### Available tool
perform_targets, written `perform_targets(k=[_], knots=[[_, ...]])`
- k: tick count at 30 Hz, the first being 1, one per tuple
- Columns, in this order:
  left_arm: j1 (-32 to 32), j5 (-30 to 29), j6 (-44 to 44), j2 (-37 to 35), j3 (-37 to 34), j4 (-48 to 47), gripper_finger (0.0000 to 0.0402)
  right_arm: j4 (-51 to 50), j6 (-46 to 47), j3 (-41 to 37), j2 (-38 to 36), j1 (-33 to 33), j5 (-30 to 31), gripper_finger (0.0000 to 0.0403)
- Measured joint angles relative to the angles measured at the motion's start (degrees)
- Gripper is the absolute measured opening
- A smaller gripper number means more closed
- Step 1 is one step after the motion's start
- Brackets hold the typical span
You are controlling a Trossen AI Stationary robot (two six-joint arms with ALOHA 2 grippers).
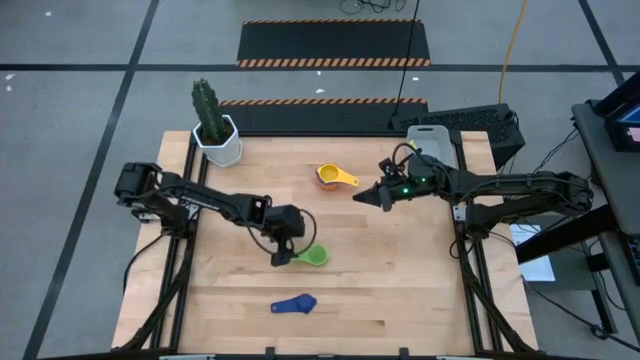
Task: Nest measuring cups in basket
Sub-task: Stack the green measuring cup on top of the yellow measuring cup
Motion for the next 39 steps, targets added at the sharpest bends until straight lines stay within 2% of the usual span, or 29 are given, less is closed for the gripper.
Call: perform_targets(k=[4,8,15,20,28,32,39], knots=[[-1.8,2.0,3.1,1.0,0.0,2.6,0.0352,0.1,0.2,0.0,0.0,1.0,0.0,0.0006],[-2.5,1.0,3.7,1.0,0.0,3.6,0.0351,0.1,0.5,0.0,0.0,2.0,0.0,0.0006],[-2.1,0.6,3.5,3.3,-0.6,3.4,0.0314,0.2,0.2,0.0,0.0,2.3,0.2,0.0006],[-3.1,2.9,3.5,6.5,-0.5,6.3,0.0297,0.7,1.4,0.0,0.0,2.6,0.1,0.0006],[-3.4,1.1,-1.9,9.5,-0.4,10.4,0.0298,1.7,1.5,0.1,0.0,4.9,0.1,0.0006],[-3.3,3.2,-2.5,10.5,-0.4,13.4,0.0262,1.7,1.4,0.1,0.0,5.3,0.1,0.0006],[-3.4,4.9,-3.7,11.1,-0.4,14.6,0.0154,1.7,1.1,0.1,0.0,5.7,0.0,0.0006]])
